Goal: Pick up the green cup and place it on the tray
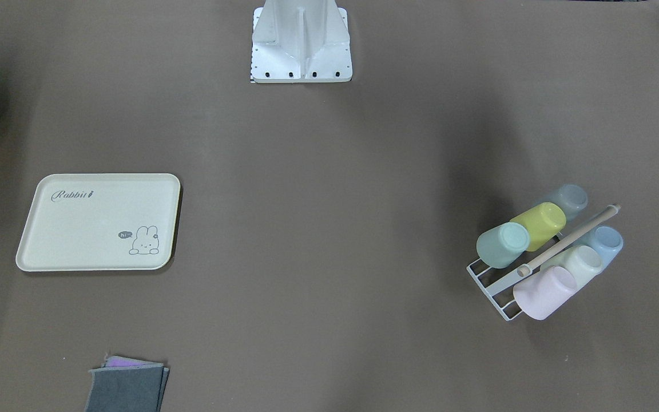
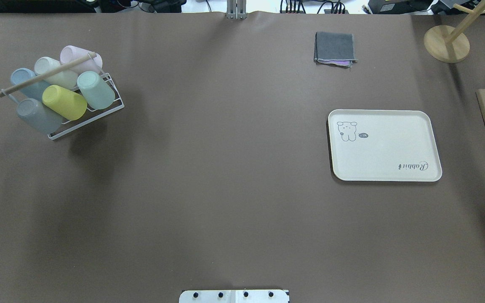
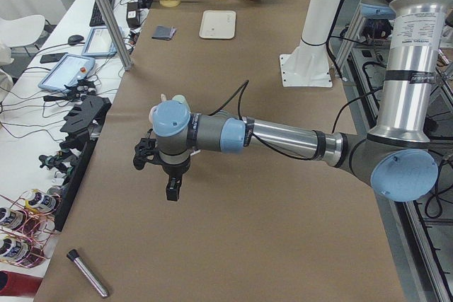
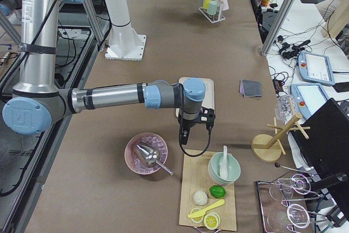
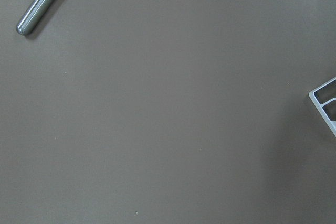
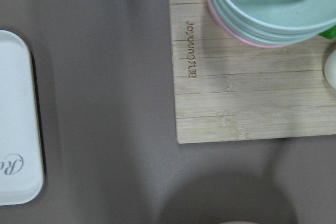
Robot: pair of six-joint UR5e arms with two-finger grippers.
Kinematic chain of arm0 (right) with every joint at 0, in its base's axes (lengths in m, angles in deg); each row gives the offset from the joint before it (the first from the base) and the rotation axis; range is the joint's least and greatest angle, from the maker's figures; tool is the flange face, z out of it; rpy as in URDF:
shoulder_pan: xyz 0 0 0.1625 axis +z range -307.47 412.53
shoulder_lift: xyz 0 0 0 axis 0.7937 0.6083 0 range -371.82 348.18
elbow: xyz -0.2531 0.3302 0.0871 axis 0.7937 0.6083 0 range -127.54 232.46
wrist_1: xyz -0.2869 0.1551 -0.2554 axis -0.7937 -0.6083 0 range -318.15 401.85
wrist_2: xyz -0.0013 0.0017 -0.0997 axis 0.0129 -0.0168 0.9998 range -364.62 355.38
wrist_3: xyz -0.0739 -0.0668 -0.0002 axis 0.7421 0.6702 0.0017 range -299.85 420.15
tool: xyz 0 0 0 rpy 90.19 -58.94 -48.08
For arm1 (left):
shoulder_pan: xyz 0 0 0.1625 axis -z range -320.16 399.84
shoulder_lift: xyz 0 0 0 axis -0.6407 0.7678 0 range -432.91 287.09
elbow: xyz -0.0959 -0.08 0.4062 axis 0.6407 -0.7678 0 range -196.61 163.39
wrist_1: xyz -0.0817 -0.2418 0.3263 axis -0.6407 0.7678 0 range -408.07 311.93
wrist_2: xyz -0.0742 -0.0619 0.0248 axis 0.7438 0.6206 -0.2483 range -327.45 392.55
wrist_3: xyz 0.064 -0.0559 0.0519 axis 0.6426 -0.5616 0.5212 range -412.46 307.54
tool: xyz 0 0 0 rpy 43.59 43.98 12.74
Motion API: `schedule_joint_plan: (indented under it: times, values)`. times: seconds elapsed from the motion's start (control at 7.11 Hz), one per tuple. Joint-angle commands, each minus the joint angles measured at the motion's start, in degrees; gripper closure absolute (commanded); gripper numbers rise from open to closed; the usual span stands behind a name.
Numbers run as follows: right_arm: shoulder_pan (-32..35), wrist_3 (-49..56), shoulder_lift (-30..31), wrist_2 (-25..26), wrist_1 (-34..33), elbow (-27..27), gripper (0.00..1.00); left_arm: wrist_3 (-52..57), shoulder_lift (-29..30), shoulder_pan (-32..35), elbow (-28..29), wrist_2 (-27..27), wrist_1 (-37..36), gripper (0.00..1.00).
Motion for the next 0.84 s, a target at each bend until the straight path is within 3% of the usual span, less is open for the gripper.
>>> schedule_joint_plan:
  times: [0.0,0.28,0.56,0.7]
  values:
    - [-5.61,-3.70,-6.63,-0.10,-0.01,3.43,0.00,-0.01,-0.37,0.05,-4.26,-0.23,-0.31,0.02]
    - [-7.48,-4.92,-11.91,-0.10,1.82,10.09,0.00,-0.09,3.12,-1.60,-4.72,-0.14,-0.84,0.02]
    - [-10.98,-12.29,-17.64,0.24,4.37,15.91,0.00,-0.10,8.91,-4.93,-9.27,-0.84,-8.79,0.02]
    - [-11.61,-13.27,-18.00,0.25,11.26,20.37,0.00,-0.10,13.99,-7.22,-9.47,-0.84,-13.80,0.02]
